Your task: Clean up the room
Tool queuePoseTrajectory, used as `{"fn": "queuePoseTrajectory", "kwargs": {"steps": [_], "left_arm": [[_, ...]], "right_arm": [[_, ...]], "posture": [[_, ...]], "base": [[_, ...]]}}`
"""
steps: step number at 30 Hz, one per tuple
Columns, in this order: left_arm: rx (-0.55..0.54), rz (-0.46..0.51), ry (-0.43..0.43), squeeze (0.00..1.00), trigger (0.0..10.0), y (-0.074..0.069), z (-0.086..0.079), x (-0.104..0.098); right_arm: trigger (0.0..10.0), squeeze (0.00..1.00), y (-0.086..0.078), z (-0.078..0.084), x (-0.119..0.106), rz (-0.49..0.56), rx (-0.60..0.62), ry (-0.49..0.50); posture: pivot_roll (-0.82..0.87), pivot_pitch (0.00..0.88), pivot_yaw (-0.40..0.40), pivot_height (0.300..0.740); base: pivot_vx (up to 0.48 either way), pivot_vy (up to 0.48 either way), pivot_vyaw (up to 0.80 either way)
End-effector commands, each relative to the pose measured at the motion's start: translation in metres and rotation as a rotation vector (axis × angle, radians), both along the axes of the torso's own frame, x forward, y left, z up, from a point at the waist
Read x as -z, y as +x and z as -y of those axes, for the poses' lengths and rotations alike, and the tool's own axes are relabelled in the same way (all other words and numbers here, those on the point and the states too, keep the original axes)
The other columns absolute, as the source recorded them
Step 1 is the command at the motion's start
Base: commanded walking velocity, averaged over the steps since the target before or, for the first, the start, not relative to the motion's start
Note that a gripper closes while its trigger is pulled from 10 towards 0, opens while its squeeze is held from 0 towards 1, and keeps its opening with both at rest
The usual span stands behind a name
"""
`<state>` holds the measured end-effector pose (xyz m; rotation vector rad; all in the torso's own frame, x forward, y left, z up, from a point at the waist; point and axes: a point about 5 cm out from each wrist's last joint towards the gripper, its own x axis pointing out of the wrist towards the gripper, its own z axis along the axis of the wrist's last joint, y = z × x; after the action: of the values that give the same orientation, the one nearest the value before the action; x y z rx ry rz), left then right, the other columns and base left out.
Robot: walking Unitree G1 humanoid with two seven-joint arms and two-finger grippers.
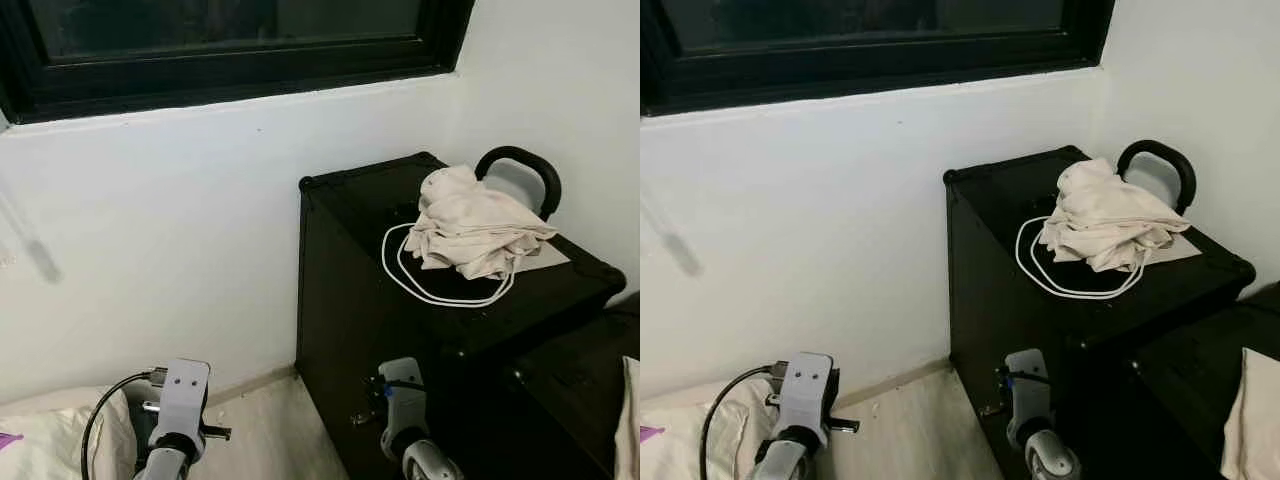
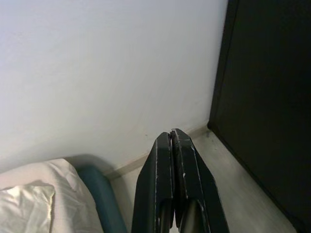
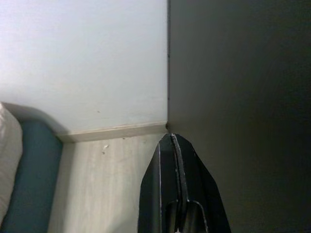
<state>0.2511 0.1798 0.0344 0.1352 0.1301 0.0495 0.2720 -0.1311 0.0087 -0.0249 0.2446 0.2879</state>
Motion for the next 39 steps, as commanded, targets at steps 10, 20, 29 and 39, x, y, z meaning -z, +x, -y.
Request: {"fn": "queuePoseTrajectory", "kwargs": {"steps": [10,20,29,39], "left_arm": [[-0.022,-0.032,0.009,0.0,10.0,-0.002,-0.003,0.006],[-0.04,-0.024,0.016,0.0,10.0,-0.002,-0.008,0.004],[-0.042,-0.023,0.016,0.0,10.0,-0.003,-0.007,0.004],[-0.037,-0.021,0.013,0.0,10.0,-0.003,-0.007,0.004]], "right_arm": [[10.0,0.0,0.014,0.017,-0.007,0.0,0.018,-0.025],[10.0,0.0,0.03,0.042,-0.023,0.035,0.032,-0.032],[10.0,0.0,0.031,0.051,-0.024,0.037,0.056,-0.032],[10.0,0.0,0.026,0.07,-0.019,0.021,0.154,-0.04]], "posture": [[-0.03,0.109,-0.032,0.74],[-0.02,0.113,-0.035,0.74],[-0.02,0.11,-0.036,0.74],[-0.01,0.101,-0.036,0.74]], "base": [[0.0,0.0,0.0],[0.0,0.0,0.0],[0.0,0.0,0.0],[0.0,0.0,0.0]]}}
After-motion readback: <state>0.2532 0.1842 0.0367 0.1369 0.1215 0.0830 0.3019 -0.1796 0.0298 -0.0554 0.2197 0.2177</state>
